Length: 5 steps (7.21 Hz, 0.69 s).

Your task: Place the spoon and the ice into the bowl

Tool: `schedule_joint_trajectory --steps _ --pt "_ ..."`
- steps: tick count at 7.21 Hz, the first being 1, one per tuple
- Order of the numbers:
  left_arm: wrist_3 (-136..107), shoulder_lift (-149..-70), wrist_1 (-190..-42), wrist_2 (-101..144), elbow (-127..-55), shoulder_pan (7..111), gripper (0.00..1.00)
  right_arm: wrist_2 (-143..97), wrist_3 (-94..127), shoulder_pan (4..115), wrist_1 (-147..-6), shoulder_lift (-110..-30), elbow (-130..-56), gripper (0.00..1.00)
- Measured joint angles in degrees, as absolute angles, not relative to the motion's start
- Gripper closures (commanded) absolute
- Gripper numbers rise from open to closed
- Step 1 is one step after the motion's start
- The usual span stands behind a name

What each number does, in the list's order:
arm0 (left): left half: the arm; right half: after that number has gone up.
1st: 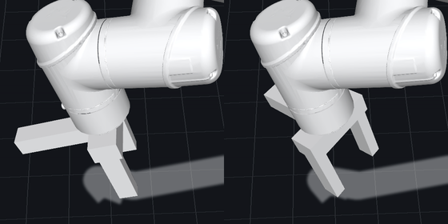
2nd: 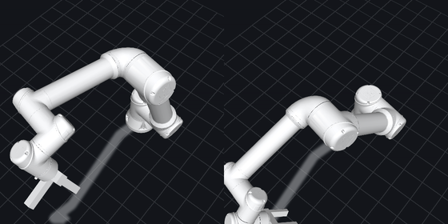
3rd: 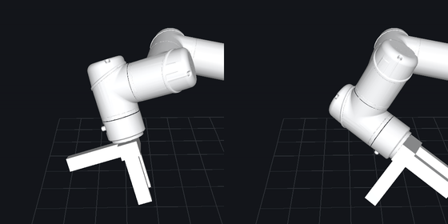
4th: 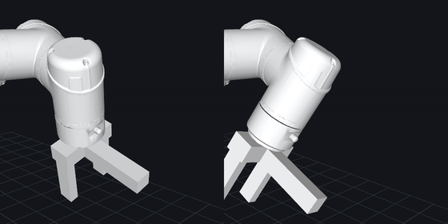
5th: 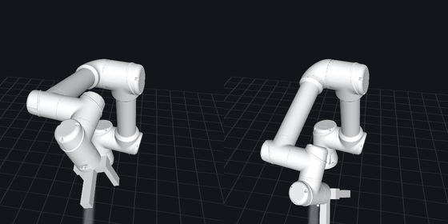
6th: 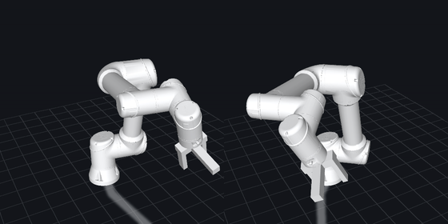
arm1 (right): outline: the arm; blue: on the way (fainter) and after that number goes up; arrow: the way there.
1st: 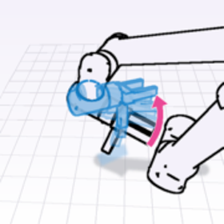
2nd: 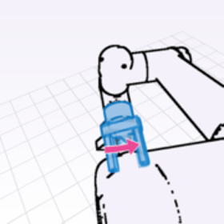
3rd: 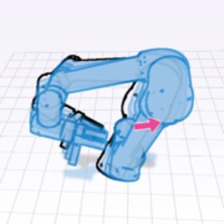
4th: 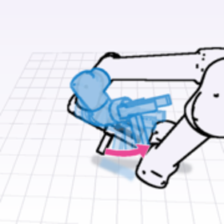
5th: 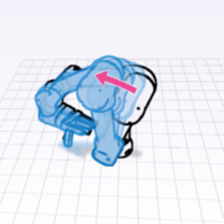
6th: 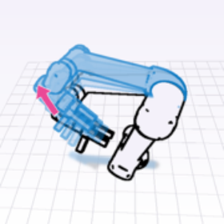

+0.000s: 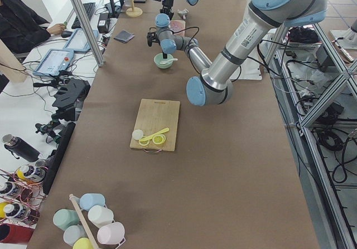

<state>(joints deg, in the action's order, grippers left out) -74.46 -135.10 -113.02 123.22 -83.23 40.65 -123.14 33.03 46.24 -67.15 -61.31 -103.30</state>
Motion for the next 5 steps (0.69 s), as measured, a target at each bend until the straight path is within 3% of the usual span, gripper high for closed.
schedule_joint_trajectory --steps 4,5 --pt "-51.85 -125.37 -112.78 128.23 -83.71 54.33 0.02 -102.39 38.0 33.4 -66.15 -55.11 -97.07 1.0" --pt "-50.42 -124.77 -112.74 128.27 -83.59 55.27 0.02 -99.95 38.31 31.78 -65.43 -53.9 -94.68 0.87"
